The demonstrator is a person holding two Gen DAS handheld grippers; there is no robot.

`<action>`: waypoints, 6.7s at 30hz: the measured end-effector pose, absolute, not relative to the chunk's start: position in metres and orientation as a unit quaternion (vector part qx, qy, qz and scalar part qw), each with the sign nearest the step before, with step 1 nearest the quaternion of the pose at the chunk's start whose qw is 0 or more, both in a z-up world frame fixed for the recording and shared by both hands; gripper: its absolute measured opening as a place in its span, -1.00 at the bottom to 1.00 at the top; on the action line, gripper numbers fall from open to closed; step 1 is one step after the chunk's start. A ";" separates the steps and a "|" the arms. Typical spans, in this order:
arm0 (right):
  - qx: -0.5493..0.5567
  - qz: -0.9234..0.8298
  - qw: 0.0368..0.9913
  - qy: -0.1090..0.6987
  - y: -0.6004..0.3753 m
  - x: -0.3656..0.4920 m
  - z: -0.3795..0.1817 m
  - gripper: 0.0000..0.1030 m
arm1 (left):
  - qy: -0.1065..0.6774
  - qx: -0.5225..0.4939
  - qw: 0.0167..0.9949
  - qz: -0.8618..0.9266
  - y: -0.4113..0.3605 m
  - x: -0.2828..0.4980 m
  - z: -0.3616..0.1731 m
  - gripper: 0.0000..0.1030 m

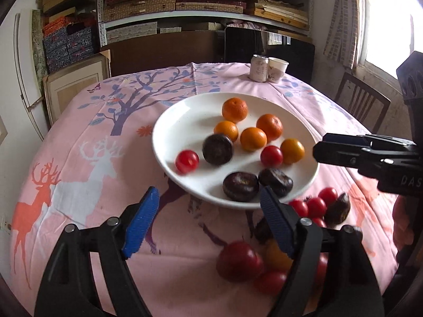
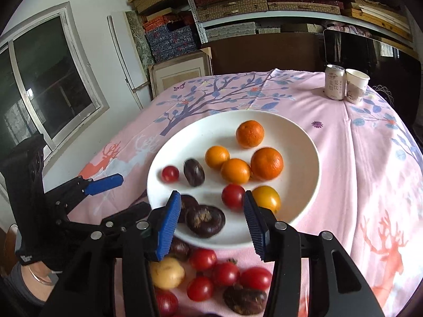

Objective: Organize fruits
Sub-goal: 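Place the red tomato and dark fruit on the white plate, opening both grippers, then grasp a red plum with the left gripper while the right gripper grasps a dark fruit, then carry the red plum and dark fruit over the white plate and release them, then grasp an orange with the left gripper while the right gripper grasps a red tomato, then lower the orange and red tomato onto the white plate and open both grippers, then grasp a yellow tomato with the left gripper while the right gripper grasps a dark fruit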

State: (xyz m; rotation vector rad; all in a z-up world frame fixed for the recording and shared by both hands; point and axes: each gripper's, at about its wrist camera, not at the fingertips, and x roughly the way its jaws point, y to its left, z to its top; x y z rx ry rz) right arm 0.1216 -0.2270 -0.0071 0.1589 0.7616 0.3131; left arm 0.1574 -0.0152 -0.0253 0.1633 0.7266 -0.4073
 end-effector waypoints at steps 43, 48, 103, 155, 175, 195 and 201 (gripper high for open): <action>0.137 0.167 0.898 0.383 -0.249 0.033 -0.049 -0.55 | 0.367 -0.010 0.897 -0.247 0.006 0.121 -0.048 -0.29; 0.152 0.173 0.903 0.362 -0.263 0.034 -0.030 -0.55 | 0.348 0.002 0.905 -0.244 0.005 0.112 -0.042 -0.29; 0.119 0.151 0.903 0.385 -0.249 0.014 -0.062 -0.14 | 0.388 0.110 0.881 -0.249 -0.044 0.062 -0.075 -0.10; 0.150 0.092 0.918 0.355 -0.281 0.187 -0.007 -0.26 | 0.354 -0.012 0.910 -0.216 -0.052 0.232 -0.004 0.29; 0.125 0.073 0.929 0.340 -0.277 0.021 -0.029 -0.09 | 0.352 0.084 0.883 -0.301 -0.038 0.034 -0.048 0.36; 0.142 0.071 0.918 0.363 -0.283 0.002 -0.048 -0.08 | 0.341 0.093 0.895 -0.271 -0.083 0.017 -0.068 -0.30; 0.105 0.100 0.917 0.372 -0.258 0.012 -0.050 -0.08 | 0.316 0.058 0.914 -0.247 -0.043 0.015 -0.046 -0.30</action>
